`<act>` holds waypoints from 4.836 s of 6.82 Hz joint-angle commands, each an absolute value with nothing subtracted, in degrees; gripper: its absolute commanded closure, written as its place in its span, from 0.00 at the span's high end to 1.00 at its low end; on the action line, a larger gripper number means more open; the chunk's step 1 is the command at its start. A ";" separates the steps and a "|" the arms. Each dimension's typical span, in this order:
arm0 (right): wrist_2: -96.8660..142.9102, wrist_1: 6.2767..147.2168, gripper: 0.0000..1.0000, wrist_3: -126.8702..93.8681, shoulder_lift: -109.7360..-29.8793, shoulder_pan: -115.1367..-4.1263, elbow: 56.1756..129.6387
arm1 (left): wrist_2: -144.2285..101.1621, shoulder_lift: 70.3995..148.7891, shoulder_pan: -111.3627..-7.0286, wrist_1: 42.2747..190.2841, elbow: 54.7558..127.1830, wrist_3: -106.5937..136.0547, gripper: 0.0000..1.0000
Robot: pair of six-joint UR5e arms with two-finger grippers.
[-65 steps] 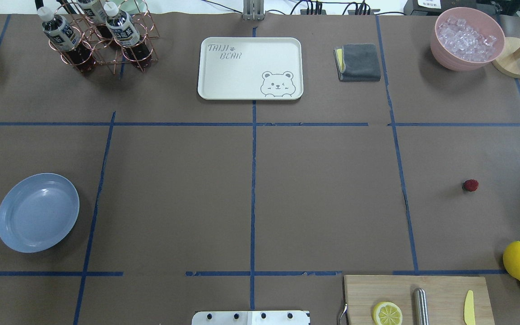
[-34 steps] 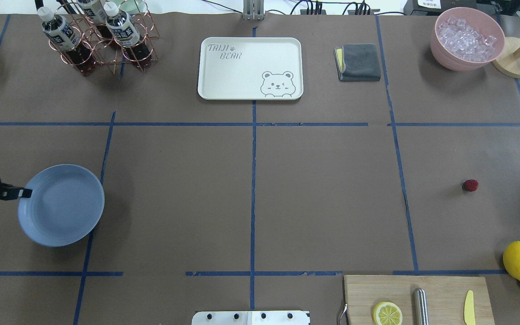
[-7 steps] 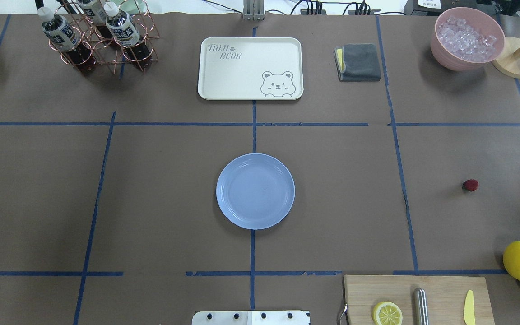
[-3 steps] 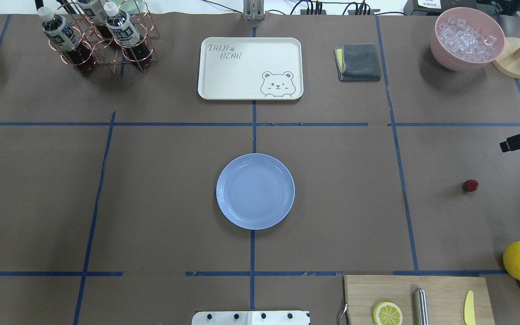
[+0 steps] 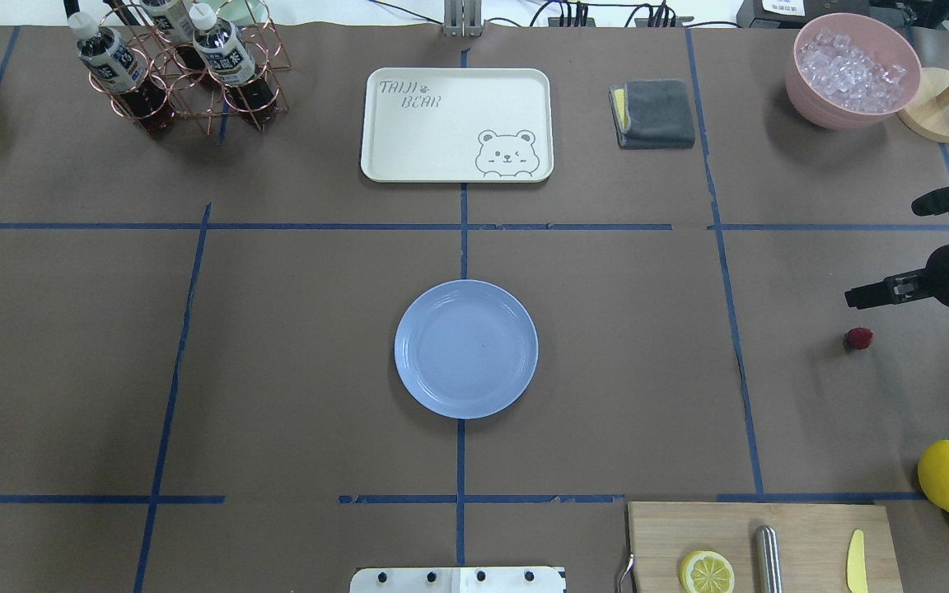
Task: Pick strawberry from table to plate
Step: 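Lower the right gripper onto the red strawberry and grasp it, then carry the strawberry with the right gripper over the light blue plate, then lower the strawberry onto the plate and open the right gripper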
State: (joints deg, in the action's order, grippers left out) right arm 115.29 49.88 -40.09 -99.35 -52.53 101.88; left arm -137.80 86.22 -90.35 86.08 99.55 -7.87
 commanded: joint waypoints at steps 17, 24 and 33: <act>103.74 95.18 0.00 -68.32 -52.64 -30.79 103.08 | -137.81 87.10 -90.26 87.27 99.41 -7.91 1.00; 94.84 94.66 0.00 -80.16 -42.19 -21.89 85.88 | -137.81 87.10 -90.26 87.19 99.58 -7.91 1.00; 94.48 98.39 1.00 -76.75 -42.45 -24.06 93.82 | -137.81 87.19 -90.26 87.19 99.49 -7.91 1.00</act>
State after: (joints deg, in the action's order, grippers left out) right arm 94.04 93.86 -78.73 -42.19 -22.61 89.44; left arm -137.81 87.17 -90.26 87.22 99.49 -7.92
